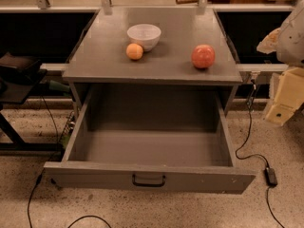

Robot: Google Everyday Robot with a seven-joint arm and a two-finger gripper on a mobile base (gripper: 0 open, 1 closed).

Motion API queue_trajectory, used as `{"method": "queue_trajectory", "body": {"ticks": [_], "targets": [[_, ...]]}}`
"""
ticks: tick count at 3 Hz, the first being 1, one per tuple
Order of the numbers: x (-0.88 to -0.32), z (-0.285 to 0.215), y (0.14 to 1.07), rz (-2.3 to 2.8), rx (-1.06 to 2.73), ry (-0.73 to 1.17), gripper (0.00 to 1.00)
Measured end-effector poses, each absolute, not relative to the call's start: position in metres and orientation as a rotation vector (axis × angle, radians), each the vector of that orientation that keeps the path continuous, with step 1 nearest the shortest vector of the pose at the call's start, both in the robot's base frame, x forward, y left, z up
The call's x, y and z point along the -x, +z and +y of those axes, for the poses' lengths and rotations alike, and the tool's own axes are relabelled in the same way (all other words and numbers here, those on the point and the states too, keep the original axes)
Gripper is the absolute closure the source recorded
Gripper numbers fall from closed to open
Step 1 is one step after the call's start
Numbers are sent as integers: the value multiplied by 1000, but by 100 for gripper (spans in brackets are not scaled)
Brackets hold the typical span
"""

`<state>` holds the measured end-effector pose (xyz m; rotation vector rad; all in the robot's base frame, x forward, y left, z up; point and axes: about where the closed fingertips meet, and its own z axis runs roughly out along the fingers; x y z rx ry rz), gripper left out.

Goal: Place orange into top drawer

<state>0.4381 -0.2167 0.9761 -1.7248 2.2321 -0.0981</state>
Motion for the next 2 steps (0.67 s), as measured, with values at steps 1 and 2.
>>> {"method": "queue_trajectory", "body": {"ticks": [1, 2], "targets": [[-441, -214, 979, 2209, 1728, -109, 0], [-467, -191, 980, 2142, 1686, -66, 0]]}}
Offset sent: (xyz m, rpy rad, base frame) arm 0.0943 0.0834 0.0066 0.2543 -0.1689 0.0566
